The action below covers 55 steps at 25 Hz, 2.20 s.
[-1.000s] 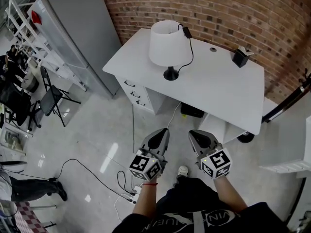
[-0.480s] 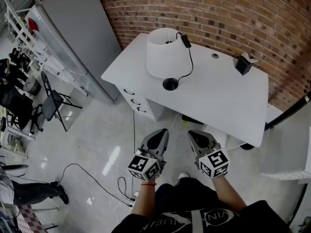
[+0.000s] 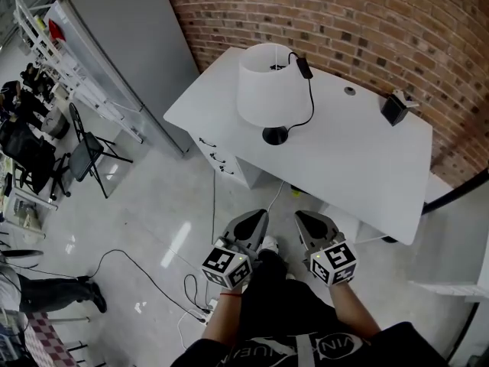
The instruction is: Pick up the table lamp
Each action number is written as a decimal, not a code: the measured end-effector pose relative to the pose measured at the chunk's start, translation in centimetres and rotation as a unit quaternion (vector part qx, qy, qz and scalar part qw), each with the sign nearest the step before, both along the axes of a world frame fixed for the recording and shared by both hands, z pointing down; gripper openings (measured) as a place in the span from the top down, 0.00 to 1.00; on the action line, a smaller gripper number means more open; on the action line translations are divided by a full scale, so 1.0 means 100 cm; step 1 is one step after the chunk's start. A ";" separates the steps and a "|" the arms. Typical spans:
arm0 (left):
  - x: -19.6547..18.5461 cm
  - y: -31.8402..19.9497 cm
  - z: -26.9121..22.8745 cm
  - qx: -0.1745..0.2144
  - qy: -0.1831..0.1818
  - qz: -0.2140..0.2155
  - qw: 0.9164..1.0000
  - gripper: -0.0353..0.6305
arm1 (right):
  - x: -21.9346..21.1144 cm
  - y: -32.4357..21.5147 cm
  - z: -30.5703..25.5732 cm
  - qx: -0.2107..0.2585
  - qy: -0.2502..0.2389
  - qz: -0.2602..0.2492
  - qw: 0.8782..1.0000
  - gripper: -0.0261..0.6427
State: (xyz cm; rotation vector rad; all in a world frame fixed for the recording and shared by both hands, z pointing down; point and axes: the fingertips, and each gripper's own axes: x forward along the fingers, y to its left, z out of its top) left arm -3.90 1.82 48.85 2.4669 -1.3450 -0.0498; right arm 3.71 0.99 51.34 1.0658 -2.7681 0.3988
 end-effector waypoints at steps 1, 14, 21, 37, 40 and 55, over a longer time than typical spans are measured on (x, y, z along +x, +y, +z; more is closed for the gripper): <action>0.000 -0.004 0.002 -0.001 0.001 0.002 1.000 0.94 | 0.001 -0.003 0.003 -0.002 0.001 0.003 1.000 0.96; 0.014 -0.092 -0.010 0.014 0.041 0.032 0.999 0.94 | 0.002 -0.081 -0.004 0.011 0.021 0.021 0.999 0.96; 0.001 -0.138 -0.006 0.002 0.102 0.027 0.994 0.94 | -0.007 -0.122 0.001 0.004 0.023 0.024 0.999 0.96; 0.008 -0.211 0.015 -0.002 0.183 0.129 0.975 0.93 | -0.042 -0.191 0.025 -0.011 0.041 0.021 0.999 0.96; 0.013 -0.211 0.014 0.001 0.196 0.153 0.969 0.91 | -0.046 -0.191 0.036 -0.020 0.049 0.015 0.998 0.96; 0.018 -0.238 -0.001 0.043 0.244 0.235 0.940 0.81 | -0.042 -0.224 0.062 -0.040 0.056 0.014 0.998 0.96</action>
